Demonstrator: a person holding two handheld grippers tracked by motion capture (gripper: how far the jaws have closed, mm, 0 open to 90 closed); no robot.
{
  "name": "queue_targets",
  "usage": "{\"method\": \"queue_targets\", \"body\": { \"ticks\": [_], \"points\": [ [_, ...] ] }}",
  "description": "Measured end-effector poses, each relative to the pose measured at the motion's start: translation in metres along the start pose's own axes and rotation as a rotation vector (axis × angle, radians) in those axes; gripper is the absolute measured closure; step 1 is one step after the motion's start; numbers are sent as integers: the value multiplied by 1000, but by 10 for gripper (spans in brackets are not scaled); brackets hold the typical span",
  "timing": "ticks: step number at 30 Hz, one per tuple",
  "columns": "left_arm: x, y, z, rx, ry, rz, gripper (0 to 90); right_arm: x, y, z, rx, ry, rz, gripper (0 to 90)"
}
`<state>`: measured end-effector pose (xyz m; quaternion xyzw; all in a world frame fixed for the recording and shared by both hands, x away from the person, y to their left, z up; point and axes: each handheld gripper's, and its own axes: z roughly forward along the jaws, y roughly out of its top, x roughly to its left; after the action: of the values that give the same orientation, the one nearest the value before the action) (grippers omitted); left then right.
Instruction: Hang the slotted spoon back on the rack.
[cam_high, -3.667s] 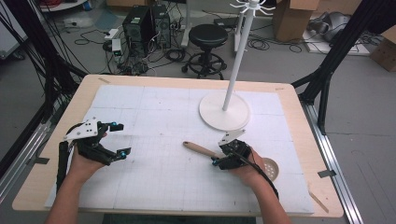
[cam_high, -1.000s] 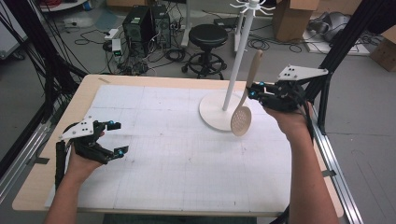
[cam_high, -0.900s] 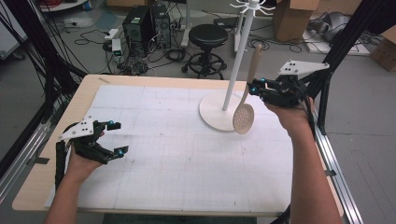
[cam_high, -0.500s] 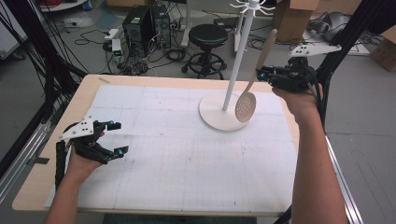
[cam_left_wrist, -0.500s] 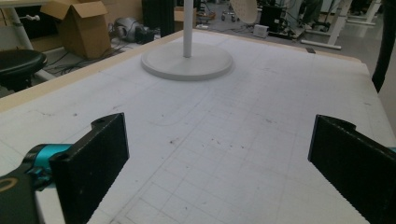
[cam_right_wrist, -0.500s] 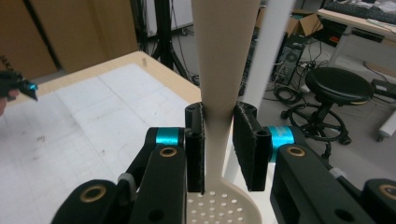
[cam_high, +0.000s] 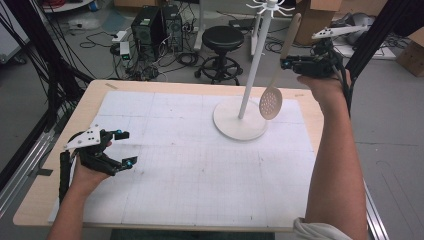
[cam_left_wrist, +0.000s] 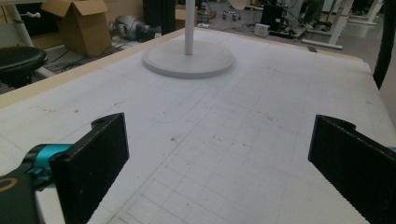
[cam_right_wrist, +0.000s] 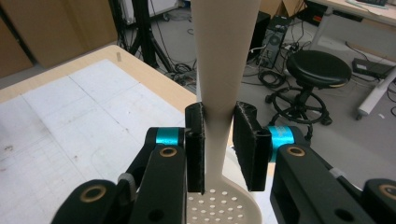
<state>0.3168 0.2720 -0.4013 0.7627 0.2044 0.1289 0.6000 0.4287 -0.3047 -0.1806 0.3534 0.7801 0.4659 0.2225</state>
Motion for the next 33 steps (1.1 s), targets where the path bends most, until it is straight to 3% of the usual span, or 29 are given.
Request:
{"method": "queue_targets", "body": {
  "ticks": [13, 33],
  "points": [
    [0, 0, 0, -4, -1, -2, 56, -12, 10, 12, 27, 17, 37, 746],
    [0, 0, 0, -1, 0, -2, 56, 4, 20, 29, 64, 67, -10, 746]
  ]
}}
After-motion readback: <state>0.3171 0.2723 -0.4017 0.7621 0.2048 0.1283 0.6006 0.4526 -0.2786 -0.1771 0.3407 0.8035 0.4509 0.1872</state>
